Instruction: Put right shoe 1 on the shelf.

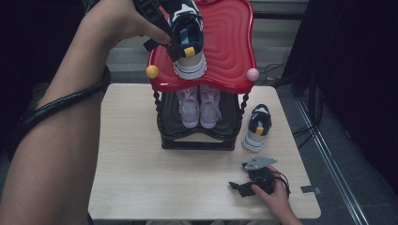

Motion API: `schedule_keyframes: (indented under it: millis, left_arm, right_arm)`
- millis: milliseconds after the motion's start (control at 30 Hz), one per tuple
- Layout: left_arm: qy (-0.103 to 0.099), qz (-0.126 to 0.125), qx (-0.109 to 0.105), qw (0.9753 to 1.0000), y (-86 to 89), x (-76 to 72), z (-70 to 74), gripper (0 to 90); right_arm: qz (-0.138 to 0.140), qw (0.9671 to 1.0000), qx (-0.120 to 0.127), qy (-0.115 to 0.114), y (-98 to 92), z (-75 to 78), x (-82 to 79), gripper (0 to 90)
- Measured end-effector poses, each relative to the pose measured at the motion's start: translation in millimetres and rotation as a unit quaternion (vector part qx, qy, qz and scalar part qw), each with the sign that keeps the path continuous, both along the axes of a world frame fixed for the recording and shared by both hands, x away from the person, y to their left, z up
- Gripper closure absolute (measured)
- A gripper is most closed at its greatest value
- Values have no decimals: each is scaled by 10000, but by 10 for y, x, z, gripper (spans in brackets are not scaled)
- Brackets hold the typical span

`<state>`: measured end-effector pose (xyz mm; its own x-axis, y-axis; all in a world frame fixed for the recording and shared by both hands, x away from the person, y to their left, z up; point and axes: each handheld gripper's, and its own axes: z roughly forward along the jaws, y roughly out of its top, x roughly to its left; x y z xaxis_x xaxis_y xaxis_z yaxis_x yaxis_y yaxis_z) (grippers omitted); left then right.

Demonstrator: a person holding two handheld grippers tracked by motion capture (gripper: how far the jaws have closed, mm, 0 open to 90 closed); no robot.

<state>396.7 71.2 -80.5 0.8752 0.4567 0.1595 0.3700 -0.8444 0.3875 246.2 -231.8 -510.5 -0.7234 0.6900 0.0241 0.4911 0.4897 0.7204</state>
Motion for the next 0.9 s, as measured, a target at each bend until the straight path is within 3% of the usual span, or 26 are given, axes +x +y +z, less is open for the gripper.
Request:
schedule_keyframes:
  millis: [700,900]
  left_arm:
    - [276,306,-242,9989,590,-133,-242,240]
    - [366,404,-248,9982,728,-172,-379,244]
  right_arm:
    - [-4,10000,0,1,1,0,-1,103]
    - [-4,10000,-1,2,0,0,-1,103]
